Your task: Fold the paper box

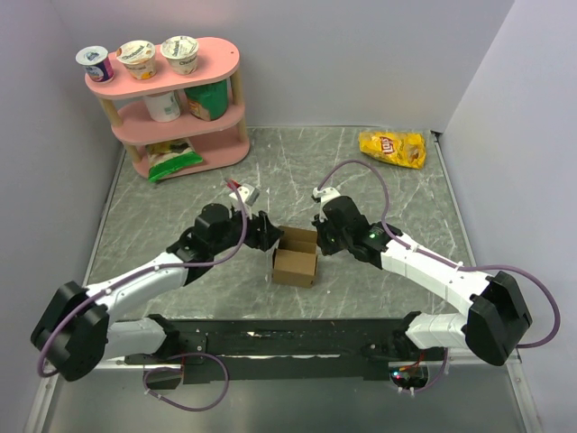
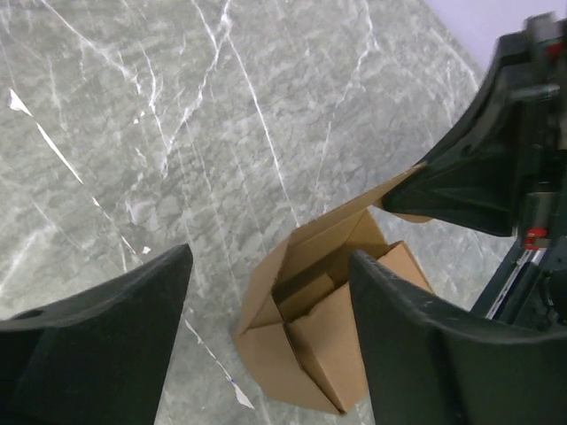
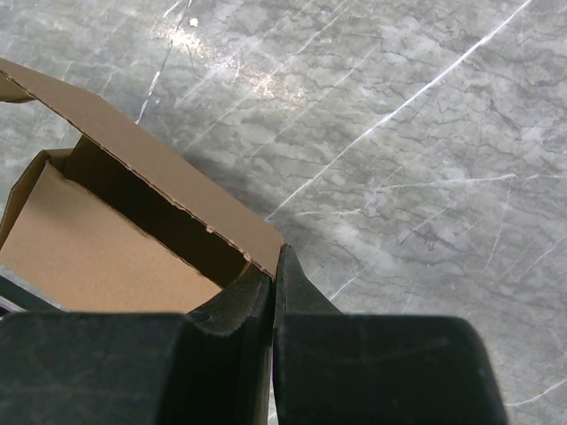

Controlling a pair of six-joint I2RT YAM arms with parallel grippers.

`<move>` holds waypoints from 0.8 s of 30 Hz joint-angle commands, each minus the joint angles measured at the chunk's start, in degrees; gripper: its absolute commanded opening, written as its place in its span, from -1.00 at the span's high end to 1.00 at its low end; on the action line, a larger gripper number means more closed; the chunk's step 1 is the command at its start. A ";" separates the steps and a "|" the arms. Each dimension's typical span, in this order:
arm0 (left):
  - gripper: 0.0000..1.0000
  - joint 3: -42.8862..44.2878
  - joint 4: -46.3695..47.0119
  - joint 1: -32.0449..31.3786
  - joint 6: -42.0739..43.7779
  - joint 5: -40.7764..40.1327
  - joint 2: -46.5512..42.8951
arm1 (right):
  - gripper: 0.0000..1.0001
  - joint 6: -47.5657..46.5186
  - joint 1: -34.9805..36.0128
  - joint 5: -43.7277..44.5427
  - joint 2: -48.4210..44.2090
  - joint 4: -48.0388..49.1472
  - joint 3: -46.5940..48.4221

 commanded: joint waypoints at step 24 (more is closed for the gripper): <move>0.54 14.72 -16.40 -13.04 -11.87 -21.70 10.52 | 1.00 1.66 1.44 2.34 1.88 0.59 3.22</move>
